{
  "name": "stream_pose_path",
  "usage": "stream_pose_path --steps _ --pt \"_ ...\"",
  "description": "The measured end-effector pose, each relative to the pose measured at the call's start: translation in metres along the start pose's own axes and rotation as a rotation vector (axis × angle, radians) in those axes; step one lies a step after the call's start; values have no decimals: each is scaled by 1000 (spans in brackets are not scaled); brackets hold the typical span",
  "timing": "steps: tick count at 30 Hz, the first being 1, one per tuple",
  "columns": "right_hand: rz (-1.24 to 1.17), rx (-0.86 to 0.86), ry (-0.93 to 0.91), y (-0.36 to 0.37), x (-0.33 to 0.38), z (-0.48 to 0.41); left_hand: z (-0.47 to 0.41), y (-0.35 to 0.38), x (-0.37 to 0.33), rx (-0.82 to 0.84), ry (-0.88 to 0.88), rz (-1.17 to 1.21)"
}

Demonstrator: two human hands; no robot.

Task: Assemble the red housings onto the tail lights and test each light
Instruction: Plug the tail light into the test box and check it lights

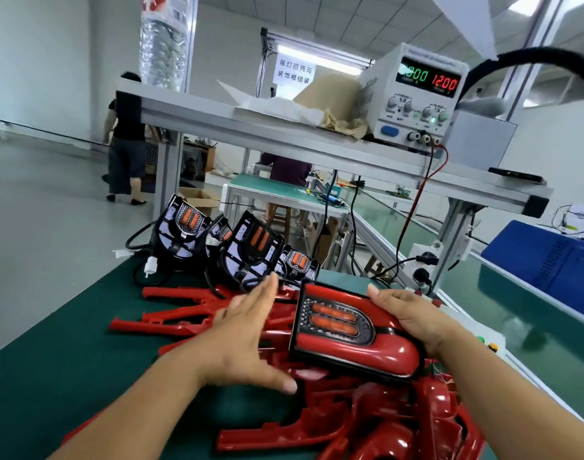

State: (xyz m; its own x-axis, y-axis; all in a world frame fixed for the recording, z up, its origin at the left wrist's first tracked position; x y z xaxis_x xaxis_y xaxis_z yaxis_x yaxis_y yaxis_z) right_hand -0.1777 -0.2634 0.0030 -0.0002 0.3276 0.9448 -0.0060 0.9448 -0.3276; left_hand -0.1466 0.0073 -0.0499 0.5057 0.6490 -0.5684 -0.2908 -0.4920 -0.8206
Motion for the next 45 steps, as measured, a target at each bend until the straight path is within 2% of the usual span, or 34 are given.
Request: stream_pose_path --steps 3,5,12,16,20,23,24,27,30,32,34,37,41,43,45 --pt "-83 -22 -54 -13 24 2 -1 -31 4 -211 17 81" --pt "-127 -26 -106 -19 43 5 -10 -50 0 -291 22 72" --pt "-291 -93 -206 -33 95 14 -38 -67 -6 -248 29 247" --pt "-423 -123 -238 -33 111 21 -51 -49 1 -334 -2 337" --pt "-523 -215 -218 -28 117 25 -56 -23 -13 -279 -172 841" --pt "-627 -306 -156 -18 112 26 -57 1 -41 -200 -184 1346" --pt "-678 -348 -138 -13 109 25 -57 8 -51 -222 -175 1454" --pt "-703 -588 -131 7 89 22 -56 28 -85 -317 -185 1666" --pt "-557 -887 -103 25 56 21 -53 40 -108 -392 -240 1805" --pt "-436 -1016 -36 33 36 27 -47 41 -119 -361 -227 1907" --pt "-379 -1066 8 38 22 33 -42 45 -128 -282 -196 1890" --pt "-400 -1071 23 36 10 44 -34 51 -141 -279 -160 1717" --pt "-506 -923 -36 17 5 67 -30 54 -161 -257 -117 1626" --pt "-635 -845 -87 2 -1 84 -32 54 -171 -202 -140 1561" --pt "-661 -811 -115 -14 -8 102 -36 58 -188 -125 -183 1513"
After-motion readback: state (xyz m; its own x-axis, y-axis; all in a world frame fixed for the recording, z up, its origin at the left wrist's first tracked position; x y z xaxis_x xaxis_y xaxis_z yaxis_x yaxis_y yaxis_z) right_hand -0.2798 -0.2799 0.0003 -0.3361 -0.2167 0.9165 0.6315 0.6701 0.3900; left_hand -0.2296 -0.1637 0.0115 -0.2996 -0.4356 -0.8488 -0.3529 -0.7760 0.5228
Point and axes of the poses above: each hand's wrist, its own z-axis away from the middle knuckle, its own y-axis out of the palm, x = y × z, the point moved 3 cm from there along -z, towards the middle knuckle, and after that the axes turned 5 degrees about -y, right-handed, at the moved point
